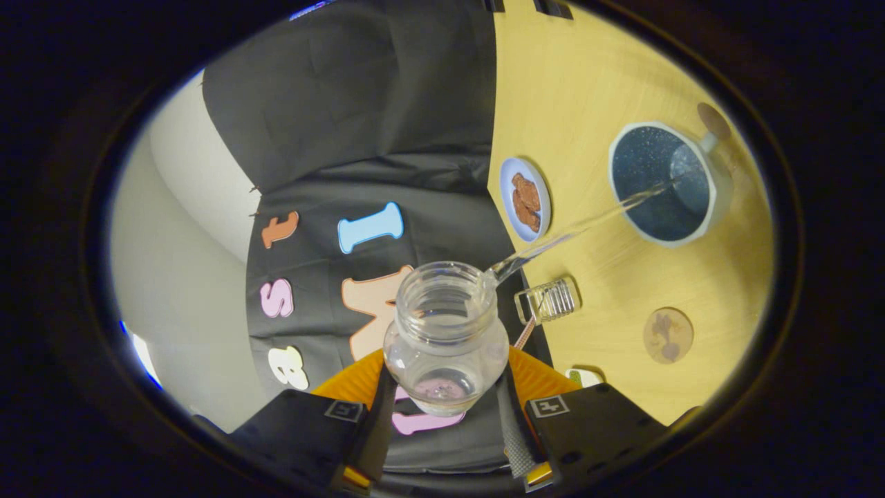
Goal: Take the bottle from table, then pour the juice into the cup, finally place the bottle on the coaster
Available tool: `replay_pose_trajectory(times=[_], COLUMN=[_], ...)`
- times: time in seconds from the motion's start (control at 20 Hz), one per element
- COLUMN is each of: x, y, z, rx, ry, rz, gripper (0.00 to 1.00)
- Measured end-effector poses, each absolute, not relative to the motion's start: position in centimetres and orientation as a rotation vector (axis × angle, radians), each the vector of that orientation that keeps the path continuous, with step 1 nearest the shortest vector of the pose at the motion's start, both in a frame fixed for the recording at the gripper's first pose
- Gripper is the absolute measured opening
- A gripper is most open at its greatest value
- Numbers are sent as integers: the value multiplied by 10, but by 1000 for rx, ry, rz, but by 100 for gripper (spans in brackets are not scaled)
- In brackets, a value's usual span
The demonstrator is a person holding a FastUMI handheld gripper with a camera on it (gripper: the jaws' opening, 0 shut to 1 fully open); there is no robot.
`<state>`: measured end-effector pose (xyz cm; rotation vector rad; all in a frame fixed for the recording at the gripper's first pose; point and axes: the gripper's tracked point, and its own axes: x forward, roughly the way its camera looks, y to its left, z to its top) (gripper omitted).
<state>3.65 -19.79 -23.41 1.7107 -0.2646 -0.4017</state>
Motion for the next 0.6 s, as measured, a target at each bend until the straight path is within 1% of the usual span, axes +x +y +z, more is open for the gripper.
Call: replay_pose_trajectory(times=[0.6], x=[37], y=[-198], z=[-241], rx=[1772], ry=[-279], rz=[-413], gripper=[72])
